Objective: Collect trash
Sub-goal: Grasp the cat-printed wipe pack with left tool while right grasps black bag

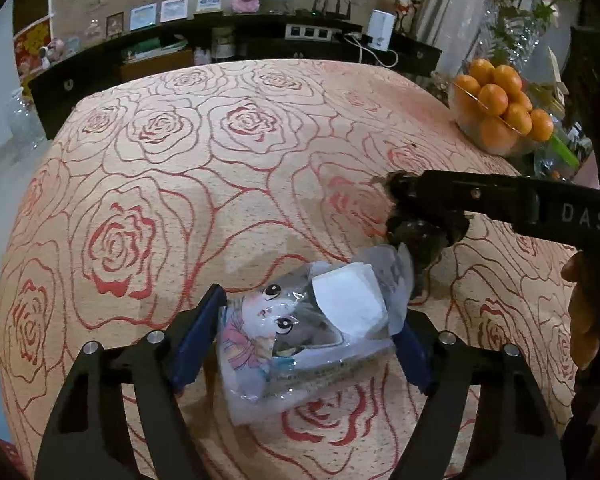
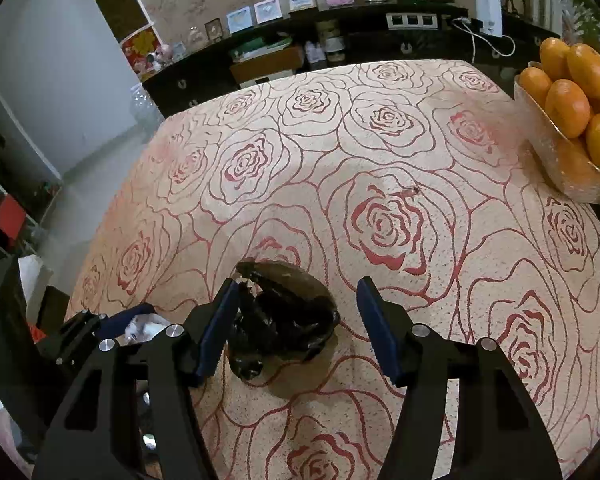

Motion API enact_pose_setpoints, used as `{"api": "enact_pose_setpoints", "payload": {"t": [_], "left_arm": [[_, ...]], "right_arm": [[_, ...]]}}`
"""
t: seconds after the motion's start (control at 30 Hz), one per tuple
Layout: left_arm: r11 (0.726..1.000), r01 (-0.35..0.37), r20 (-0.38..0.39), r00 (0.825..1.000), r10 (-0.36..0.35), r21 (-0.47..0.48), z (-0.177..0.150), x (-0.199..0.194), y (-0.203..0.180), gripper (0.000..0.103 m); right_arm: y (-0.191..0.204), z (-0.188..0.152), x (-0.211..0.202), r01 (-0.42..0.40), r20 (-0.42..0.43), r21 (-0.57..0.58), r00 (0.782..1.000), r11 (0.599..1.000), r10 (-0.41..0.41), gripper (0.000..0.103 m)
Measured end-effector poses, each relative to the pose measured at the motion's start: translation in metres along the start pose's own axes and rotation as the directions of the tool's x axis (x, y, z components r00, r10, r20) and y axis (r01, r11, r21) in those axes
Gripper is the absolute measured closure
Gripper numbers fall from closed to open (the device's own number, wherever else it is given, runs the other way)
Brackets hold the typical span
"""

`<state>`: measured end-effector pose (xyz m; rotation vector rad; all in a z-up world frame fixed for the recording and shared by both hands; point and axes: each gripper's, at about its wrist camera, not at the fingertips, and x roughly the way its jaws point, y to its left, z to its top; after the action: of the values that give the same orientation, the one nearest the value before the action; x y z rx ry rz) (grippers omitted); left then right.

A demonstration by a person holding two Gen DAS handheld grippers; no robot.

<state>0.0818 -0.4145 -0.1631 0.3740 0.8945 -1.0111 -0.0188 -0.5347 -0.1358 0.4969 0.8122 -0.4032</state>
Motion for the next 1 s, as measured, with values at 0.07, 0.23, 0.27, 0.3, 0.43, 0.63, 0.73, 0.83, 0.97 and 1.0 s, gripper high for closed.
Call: {"api": "enact_pose_setpoints", "payload": {"t": [0.07, 0.23, 0.27, 0.3, 0.43, 0.63, 0.73, 0.83, 0.97, 1.0], "left_arm": [[1.0, -0.002, 0.001, 1.0, 0.002, -0.008, 0.0, -0.001, 0.001, 0.028], [0.999, -0.04, -0.016, 0.999, 0.04, 0.032, -0.001, 0.004, -0.007, 0.023], [0.998, -0.05, -0.021, 0.998, 0.051, 0.036, -0.001, 0.005, -0.009, 0.022], [0.998, -0.056, -0.025, 0.998, 0.057, 0.039, 0.0, 0.005, -0.01, 0.021], [0.997, -0.055, -0.04, 0.998, 0.057, 0.059, 0.0, 0.006, -0.01, 0.021], [0.994, -0.067, -0.01, 0.998, 0.068, 0.089, -0.005, 0.003, -0.009, 0.026], [0.998, -0.042, 0.001, 0.999, 0.042, 0.052, -0.006, -0.002, 0.0, 0.033], [1.0, -0.019, 0.008, 1.0, 0.019, 0.022, -0.005, -0.006, 0.008, 0.037], [0.999, -0.031, 0.01, 0.999, 0.031, 0.013, -0.007, -0.01, 0.013, 0.038], [0.999, -0.034, 0.012, 0.999, 0.034, 0.008, -0.006, -0.012, 0.015, 0.038]], "right_arm": [[0.001, 0.0, 0.0, -0.001, 0.002, 0.0, 1.0, 1.0, 0.001, 0.044], [0.003, 0.0, 0.0, -0.004, 0.001, -0.004, 1.0, 1.0, 0.004, 0.044], [0.004, -0.001, 0.001, -0.006, 0.001, -0.007, 1.0, 1.0, 0.006, 0.044], [0.005, -0.001, 0.001, -0.009, 0.0, -0.011, 1.0, 1.0, 0.009, 0.044], [0.007, -0.003, 0.0, -0.016, 0.001, -0.026, 1.0, 1.0, 0.016, 0.044], [0.011, -0.004, 0.006, -0.017, -0.007, -0.047, 1.0, 0.999, 0.017, 0.044], [0.014, -0.007, 0.012, -0.025, -0.023, -0.058, 0.999, 0.998, 0.023, 0.043], [0.019, -0.009, 0.017, -0.016, -0.032, -0.078, 0.999, 0.997, 0.014, 0.041], [0.024, -0.013, 0.024, 0.005, -0.033, -0.108, 0.999, 0.994, -0.008, 0.041], [0.026, -0.014, 0.025, 0.019, -0.029, -0.121, 0.999, 0.993, -0.022, 0.041]]}}
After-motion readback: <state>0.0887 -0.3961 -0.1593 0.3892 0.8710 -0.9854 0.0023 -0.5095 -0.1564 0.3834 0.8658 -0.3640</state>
